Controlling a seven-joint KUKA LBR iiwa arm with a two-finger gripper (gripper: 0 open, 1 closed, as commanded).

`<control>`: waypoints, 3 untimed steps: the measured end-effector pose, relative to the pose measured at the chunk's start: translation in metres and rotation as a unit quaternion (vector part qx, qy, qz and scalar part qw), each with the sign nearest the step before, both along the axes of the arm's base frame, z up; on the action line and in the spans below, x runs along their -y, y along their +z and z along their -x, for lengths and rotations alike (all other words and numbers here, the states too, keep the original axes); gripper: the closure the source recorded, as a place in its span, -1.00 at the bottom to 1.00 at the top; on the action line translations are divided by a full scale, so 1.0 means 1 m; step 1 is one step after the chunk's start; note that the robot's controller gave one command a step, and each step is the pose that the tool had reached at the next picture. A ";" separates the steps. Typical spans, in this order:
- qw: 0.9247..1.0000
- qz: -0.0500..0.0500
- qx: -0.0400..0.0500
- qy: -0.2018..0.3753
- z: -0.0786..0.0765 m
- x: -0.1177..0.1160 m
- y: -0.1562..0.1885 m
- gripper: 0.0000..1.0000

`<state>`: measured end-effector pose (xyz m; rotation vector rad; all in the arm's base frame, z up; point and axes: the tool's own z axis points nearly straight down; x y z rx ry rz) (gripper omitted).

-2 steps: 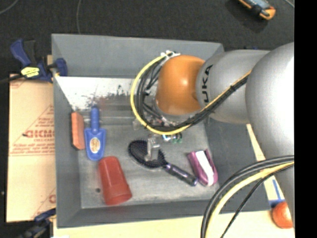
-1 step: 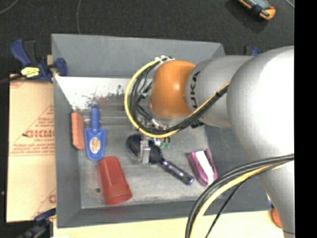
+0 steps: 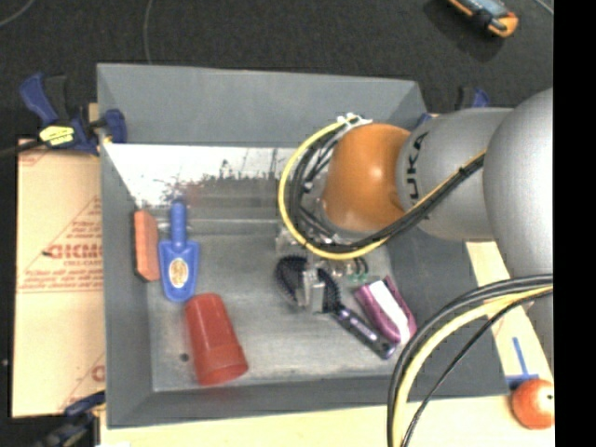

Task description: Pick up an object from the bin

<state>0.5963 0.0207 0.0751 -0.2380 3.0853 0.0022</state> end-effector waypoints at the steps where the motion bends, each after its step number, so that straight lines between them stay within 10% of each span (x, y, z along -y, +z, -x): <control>1: 0.997 -0.007 -0.007 -0.073 -0.012 -0.037 0.000 1.00; 3: 0.998 -0.007 -0.005 -0.060 -0.012 -0.036 0.000 1.00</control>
Offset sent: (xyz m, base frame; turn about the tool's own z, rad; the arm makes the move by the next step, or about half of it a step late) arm 0.0000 0.0000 0.0000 0.0000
